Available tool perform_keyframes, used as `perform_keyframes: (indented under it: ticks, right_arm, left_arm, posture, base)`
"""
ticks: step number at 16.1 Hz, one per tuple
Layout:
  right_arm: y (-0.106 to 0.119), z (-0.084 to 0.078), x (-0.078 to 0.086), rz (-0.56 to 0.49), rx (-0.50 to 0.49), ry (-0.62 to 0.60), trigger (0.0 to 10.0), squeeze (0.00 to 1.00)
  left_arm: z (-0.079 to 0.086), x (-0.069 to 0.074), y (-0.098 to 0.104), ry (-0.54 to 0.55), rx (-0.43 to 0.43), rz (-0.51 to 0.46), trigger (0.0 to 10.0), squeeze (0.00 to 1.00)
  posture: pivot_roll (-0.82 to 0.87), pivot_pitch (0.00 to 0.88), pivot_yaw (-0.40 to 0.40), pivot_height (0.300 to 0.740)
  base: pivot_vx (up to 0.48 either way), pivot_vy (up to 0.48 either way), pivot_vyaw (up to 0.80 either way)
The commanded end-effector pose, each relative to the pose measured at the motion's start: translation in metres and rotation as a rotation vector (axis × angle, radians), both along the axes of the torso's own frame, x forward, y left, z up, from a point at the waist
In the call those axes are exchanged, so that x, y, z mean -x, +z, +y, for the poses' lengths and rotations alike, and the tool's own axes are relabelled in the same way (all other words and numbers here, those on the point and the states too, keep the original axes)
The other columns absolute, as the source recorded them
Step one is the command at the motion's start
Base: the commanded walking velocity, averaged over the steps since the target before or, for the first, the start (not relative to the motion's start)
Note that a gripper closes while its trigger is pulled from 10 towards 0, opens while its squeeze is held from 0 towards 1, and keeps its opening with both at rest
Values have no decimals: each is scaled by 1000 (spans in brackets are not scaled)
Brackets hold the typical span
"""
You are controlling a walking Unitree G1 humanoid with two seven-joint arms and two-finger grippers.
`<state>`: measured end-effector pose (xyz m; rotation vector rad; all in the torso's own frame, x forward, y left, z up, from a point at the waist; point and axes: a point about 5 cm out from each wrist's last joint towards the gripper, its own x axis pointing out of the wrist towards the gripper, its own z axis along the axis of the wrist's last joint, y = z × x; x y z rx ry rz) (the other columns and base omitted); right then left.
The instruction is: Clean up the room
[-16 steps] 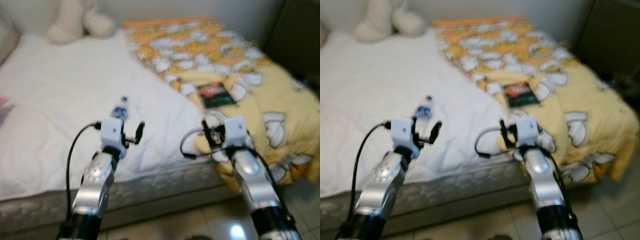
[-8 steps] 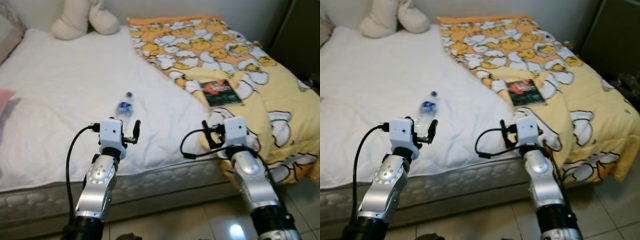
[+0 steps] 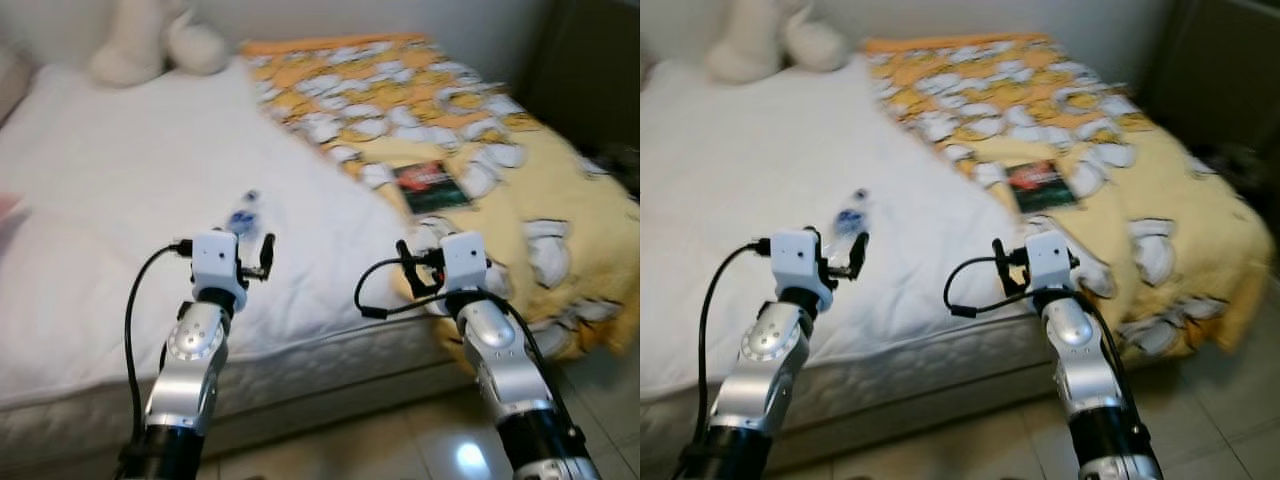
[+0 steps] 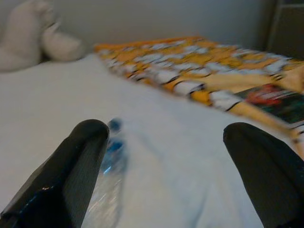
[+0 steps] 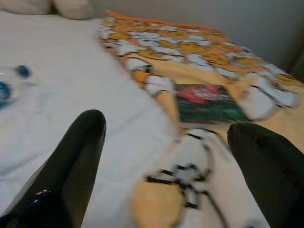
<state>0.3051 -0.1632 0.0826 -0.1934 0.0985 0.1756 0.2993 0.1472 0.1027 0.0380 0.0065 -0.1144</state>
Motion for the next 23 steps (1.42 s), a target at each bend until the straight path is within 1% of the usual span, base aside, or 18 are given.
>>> perform_keyframes:
  ticks: [1,4,8,10,12,13,14,15,16,18,20,21,23]
  right_arm:
    - [3,-5,0,-18,-8,-11,10000,0]
    - [2,-9,4,-14,-7,-8,10000,0]
    - [1,-8,6,-9,-9,9,10000,0]
    - [1,-2,10,7,-24,81,10000,0]
    - [1,2,19,27,-30,162,10000,0]
    - [1,3,22,39,-42,186,10000,0]
    - [1,4,27,49,-50,216,10000,0]
    - [1,6,34,59,-57,240,10000,0]
    - [0,7,36,62,-59,243,10000,0]
    - [0,9,48,75,-67,254,10000,0]
    - [2,8,62,93,-86,259,10000,0]
    - [3,10,66,93,-90,269,10000,0]
    - [3,11,77,104,-72,315,10000,0]
  left_arm:
    - [-3,-3,4,-10,3,-6,10000,0]
    - [-2,-6,4,-1,14,7,10000,0]
    - [0,-9,3,34,45,29,10000,0]
    - [3,-10,3,64,23,28,10000,0]
    - [10,-16,-3,84,-29,87,10000,0]
    - [14,-20,-9,93,-67,129,10000,0]
    - [20,-24,-10,103,-59,152,10000,0]
    - [28,-28,-15,127,-45,206,10000,0]
    - [30,-29,-16,130,-48,223,10000,0]
    - [36,-35,-22,127,-61,292,10000,0]
    - [40,-44,-25,123,-59,341,10000,0]
    - [40,-46,-24,115,-61,343,10000,0]
    - [36,-52,-29,79,-18,379,10000,0]
  posture:
    - [-125,0,55,740]
    - [-129,0,57,740]
    - [-140,0,63,740]
    - [-145,0,69,740]
    - [-152,0,72,740]
    - [-155,0,73,740]
    - [-160,0,78,740]
    - [-166,0,87,740]
    - [-167,0,89,740]
    - [-179,6,113,740]
    - [-188,43,124,740]
    - [-195,59,130,740]
    - [-206,71,132,740]
  base:
    - [480,0,0]
    - [480,0,0]
    - [465,0,0]
    - [306,368,0]
    - [0,0,0]
    - [0,0,0]
    - [0,0,0]
    - [0,0,0]
    - [0,0,0]
    - [0,0,0]
    - [0,0,0]
    - [0,0,0]
    - [0,0,0]
